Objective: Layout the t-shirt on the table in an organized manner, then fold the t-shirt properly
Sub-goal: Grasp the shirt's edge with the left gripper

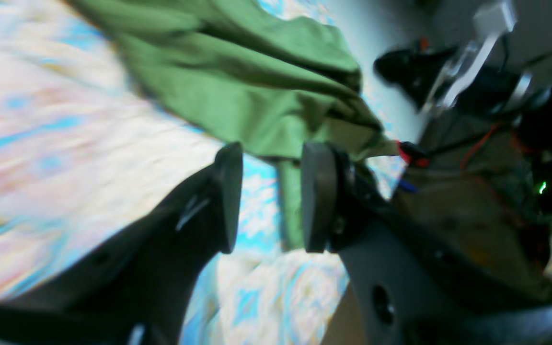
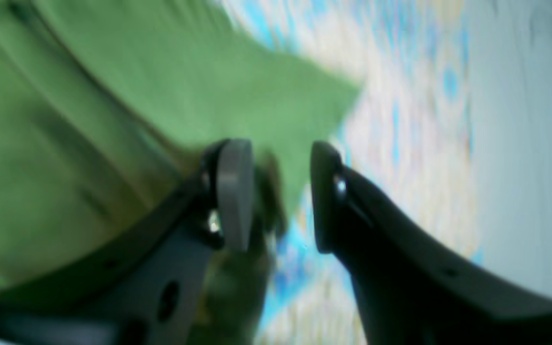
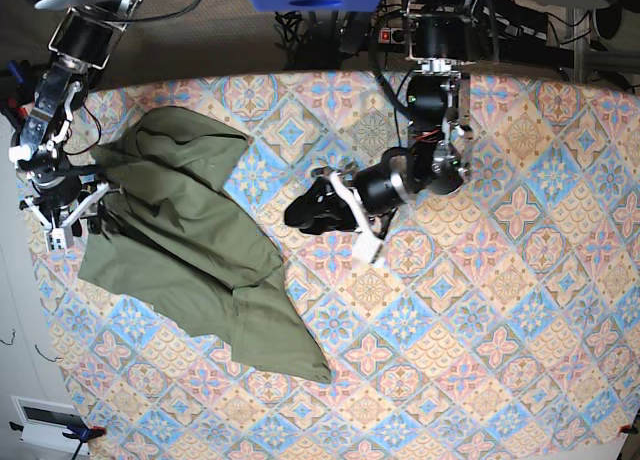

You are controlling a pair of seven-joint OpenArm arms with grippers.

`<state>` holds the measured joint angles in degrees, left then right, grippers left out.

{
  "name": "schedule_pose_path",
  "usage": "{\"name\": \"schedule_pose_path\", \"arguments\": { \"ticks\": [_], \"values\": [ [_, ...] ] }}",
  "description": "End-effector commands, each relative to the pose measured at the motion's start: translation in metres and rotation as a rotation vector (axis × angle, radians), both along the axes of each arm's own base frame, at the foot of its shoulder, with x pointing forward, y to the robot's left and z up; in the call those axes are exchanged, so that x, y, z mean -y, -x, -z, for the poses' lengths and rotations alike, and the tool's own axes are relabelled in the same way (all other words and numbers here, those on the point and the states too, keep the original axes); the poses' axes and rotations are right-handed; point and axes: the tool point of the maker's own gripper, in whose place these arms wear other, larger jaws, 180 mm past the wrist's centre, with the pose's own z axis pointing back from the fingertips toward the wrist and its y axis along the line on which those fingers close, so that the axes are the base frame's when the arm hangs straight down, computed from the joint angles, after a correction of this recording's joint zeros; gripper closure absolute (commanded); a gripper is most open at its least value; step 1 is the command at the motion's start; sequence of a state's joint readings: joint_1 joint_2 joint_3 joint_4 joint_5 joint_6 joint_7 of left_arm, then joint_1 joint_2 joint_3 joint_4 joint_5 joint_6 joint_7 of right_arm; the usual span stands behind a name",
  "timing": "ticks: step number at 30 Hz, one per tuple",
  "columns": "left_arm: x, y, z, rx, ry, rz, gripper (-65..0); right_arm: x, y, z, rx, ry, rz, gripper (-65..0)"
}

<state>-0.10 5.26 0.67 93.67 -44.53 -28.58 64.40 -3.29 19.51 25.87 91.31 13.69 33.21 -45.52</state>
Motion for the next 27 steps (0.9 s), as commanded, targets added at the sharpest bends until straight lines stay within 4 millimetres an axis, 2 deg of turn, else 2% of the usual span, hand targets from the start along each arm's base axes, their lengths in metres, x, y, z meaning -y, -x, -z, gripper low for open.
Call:
{"name": "schedule_pose_path", "arguments": {
  "ticks": [1,4,7,9,13,17,25,27],
  "values": [
    [0.016,-0.006,-0.012,0.031,0.031,0.022,-20.9,0.015,-0.003,-0.025,0.078,0.026,0.016,-20.3],
    [0.057,0.001,-0.007,0.046,-0.014,0.120,-21.1,0.033,0.017,-0.029,0.076,0.050,0.068,-20.3],
    [0.101,0.023,-0.006,0.142,-0.121,0.274,-21.4,0.044,0.025,-0.033,0.081,0.065,0.097,-20.3],
    [0.121,0.035,0.003,0.203,-0.217,0.357,-21.5,0.052,0.029,-0.035,0.086,0.067,0.122,-20.3],
    [0.138,0.041,0.020,0.311,-0.351,0.428,-21.6,0.062,0.036,-0.039,0.092,0.073,0.154,-20.3],
    [0.153,0.043,0.035,0.405,-0.441,0.498,-21.6,0.063,0.038,-0.039,0.091,0.075,0.157,-20.3],
    [0.159,0.018,0.060,0.464,-0.539,0.502,-21.6,0.063,0.038,-0.039,0.091,0.075,0.157,-20.3],
    [0.161,0.017,0.067,0.476,-0.544,0.523,-21.6,0.063,0.038,-0.039,0.091,0.075,0.157,-20.3]
  ]
}}
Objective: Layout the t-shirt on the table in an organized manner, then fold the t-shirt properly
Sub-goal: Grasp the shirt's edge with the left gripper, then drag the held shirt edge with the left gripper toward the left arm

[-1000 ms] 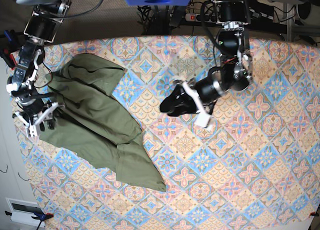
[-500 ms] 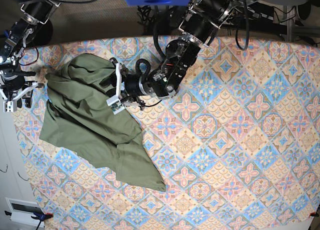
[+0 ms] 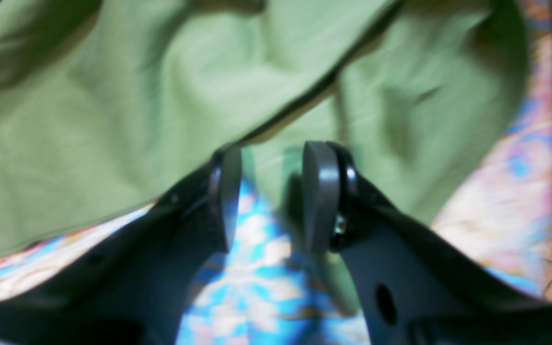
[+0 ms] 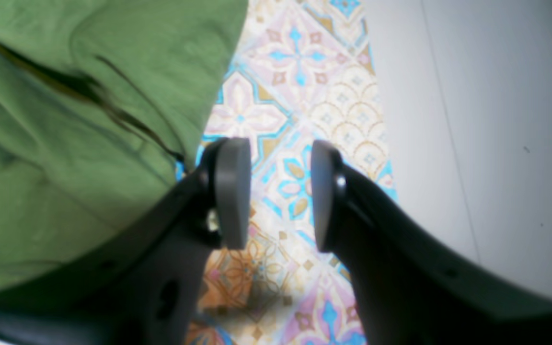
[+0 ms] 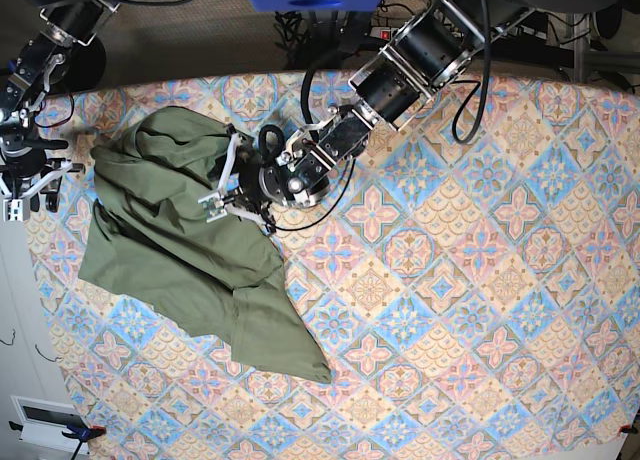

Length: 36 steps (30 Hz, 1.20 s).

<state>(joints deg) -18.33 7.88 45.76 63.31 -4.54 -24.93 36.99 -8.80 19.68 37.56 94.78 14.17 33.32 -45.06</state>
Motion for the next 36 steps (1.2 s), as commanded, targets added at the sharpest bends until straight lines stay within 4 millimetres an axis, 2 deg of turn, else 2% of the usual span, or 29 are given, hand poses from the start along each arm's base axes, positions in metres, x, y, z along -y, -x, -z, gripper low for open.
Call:
{"name": "schedule_pose_path", "arguments": {
  "ticks": [1,5,11,13,18,22,25,27,29,35,36],
  "values": [
    [0.015,-0.006,-0.016,0.030,0.055,0.021,-21.6,0.006,-0.007,-0.020,0.054,0.030,-0.008,-20.3],
    [0.013,-0.016,-0.008,0.033,0.057,0.016,-21.0,0.007,-0.004,-0.016,0.015,0.030,0.001,-20.3],
    [0.010,-0.032,-0.005,0.048,0.093,-0.006,-20.4,-0.001,-0.009,-0.041,0.047,0.086,-0.024,-20.3],
    [0.005,-0.039,0.001,0.051,0.079,-0.029,-17.5,-0.002,-0.008,-0.044,0.037,0.096,-0.024,-20.3],
    [0.005,-0.046,0.007,0.105,0.040,-0.025,0.0,-0.004,-0.007,-0.049,0.028,0.114,-0.027,-20.3],
    [0.005,-0.047,0.005,0.108,0.032,-0.027,0.0,-0.004,-0.007,-0.050,0.030,0.115,-0.027,-20.3],
    [0.011,-0.043,-0.013,0.137,0.036,-0.001,0.0,-0.005,-0.007,-0.048,0.025,0.115,-0.033,-20.3],
    [-0.007,-0.037,-0.015,0.146,0.020,-0.003,0.0,-0.006,-0.006,-0.047,0.023,0.113,-0.033,-20.3],
    [-0.033,-0.039,-0.017,0.150,0.009,-0.021,0.0,-0.006,-0.006,-0.047,0.023,0.113,-0.033,-20.3],
    [-0.139,-0.071,-0.013,0.068,0.020,-0.242,0.0,-0.013,-0.009,-0.048,0.047,0.075,-0.050,-20.3],
    [-0.162,-0.077,-0.011,0.061,0.014,-0.286,0.0,-0.017,-0.011,-0.050,0.065,0.050,-0.060,-20.3]
  ]
}}
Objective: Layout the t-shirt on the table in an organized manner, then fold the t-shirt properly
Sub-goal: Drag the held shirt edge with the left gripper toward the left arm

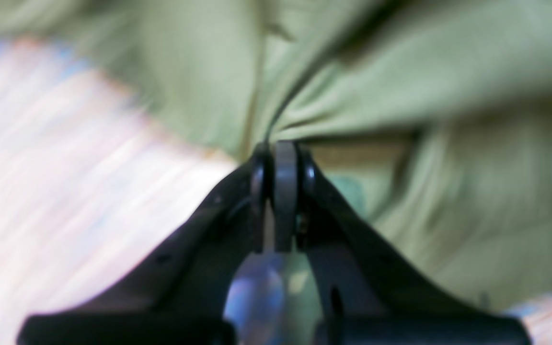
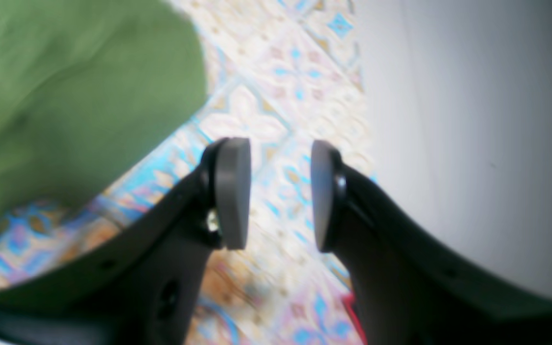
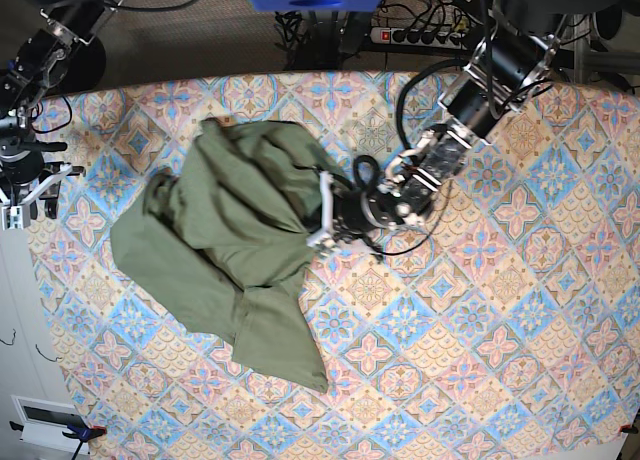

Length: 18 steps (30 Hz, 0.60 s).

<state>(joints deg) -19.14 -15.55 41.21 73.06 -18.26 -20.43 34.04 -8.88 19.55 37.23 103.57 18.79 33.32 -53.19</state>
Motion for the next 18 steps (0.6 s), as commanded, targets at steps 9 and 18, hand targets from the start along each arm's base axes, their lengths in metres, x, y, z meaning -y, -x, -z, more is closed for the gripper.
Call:
{"name": "schedule_pose_path", "arguments": {
  "ticks": [9,18],
  "values": [
    [-0.116,-0.035,-0.064,0.060,0.180,-0.276,0.0,-0.012,0.001,-0.007,0.034,-0.068,-0.045,-20.3],
    [-0.184,-0.037,-0.073,-0.083,0.353,-0.573,-3.6,-0.048,0.008,0.011,-0.049,-0.060,-0.160,-20.3]
  ]
}}
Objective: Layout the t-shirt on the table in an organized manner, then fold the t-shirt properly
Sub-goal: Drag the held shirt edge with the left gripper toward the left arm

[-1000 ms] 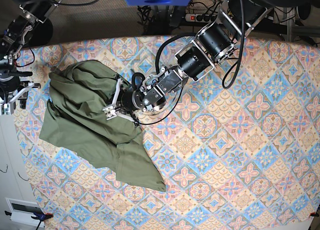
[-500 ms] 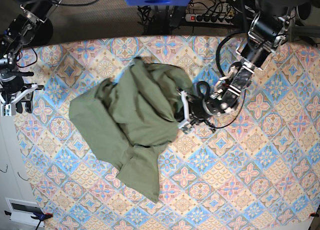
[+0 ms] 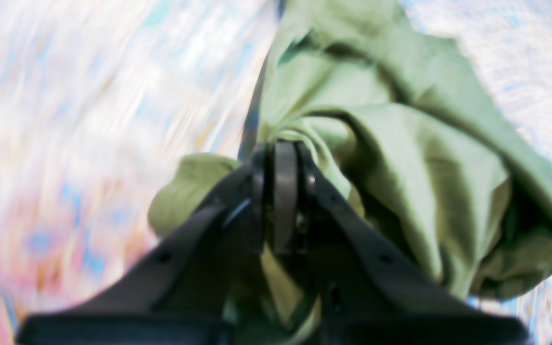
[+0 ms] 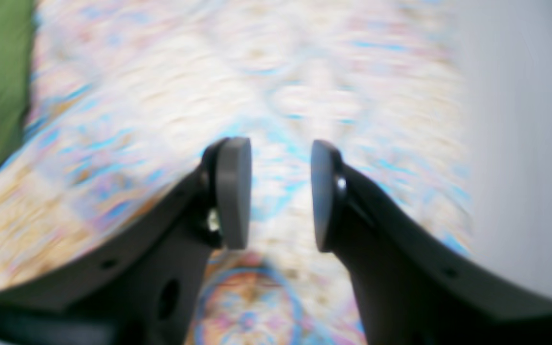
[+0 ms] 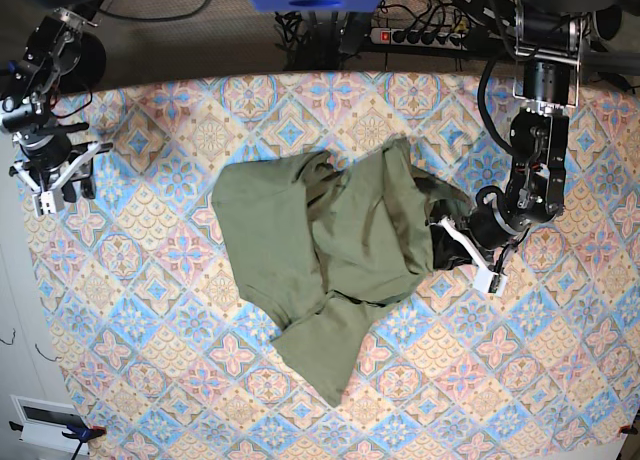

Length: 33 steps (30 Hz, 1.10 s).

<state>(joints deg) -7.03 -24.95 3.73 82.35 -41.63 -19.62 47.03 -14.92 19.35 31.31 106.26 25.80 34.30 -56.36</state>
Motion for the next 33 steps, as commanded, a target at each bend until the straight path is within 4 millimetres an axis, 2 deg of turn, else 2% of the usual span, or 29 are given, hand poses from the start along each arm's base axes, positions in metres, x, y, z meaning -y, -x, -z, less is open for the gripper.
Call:
{"name": "schedule_pose_path", "arguments": {
  "ticks": [1,6,8,11,16,22,25,27,28,31,33],
  "values": [
    [0.002,-0.009,-0.024,0.061,0.037,-0.003,-7.4,0.002,-0.007,-0.017,0.051,0.027,-0.016,-20.3],
    [0.005,0.024,-0.029,0.018,0.028,0.013,-30.6,-0.001,-0.004,-0.013,0.037,0.026,-0.024,-20.3],
    [0.003,0.038,-0.036,0.030,0.033,0.008,-35.4,-0.002,-0.004,-0.013,0.036,0.025,-0.027,-20.3],
    [0.011,0.061,-0.036,0.016,0.079,0.023,-36.0,-0.002,-0.004,-0.012,0.034,0.026,-0.026,-20.3],
    [0.019,0.097,-0.016,-0.063,0.098,0.040,-36.0,-0.002,-0.004,-0.012,0.034,0.026,-0.026,-20.3],
    [0.019,0.108,0.015,-0.156,0.137,-0.003,-36.0,-0.002,-0.004,-0.012,0.033,0.026,-0.026,-20.3],
    [0.024,0.109,0.020,-0.168,0.158,-0.012,-35.8,-0.002,-0.004,-0.012,0.033,0.026,-0.026,-20.3],
    [0.029,0.109,0.020,-0.169,0.173,-0.013,-32.3,-0.002,-0.004,-0.012,0.034,0.026,-0.026,-20.3],
    [0.034,0.109,0.020,-0.171,0.179,-0.004,-28.4,-0.002,-0.004,-0.012,0.034,0.026,-0.026,-20.3],
    [0.049,0.102,0.015,-0.157,0.181,0.047,-13.7,-0.002,-0.004,-0.012,0.034,0.026,-0.026,-20.3],
    [0.052,0.101,0.018,-0.164,0.186,0.052,-3.3,-0.002,-0.004,-0.012,0.034,0.026,-0.026,-20.3]
  ]
}}
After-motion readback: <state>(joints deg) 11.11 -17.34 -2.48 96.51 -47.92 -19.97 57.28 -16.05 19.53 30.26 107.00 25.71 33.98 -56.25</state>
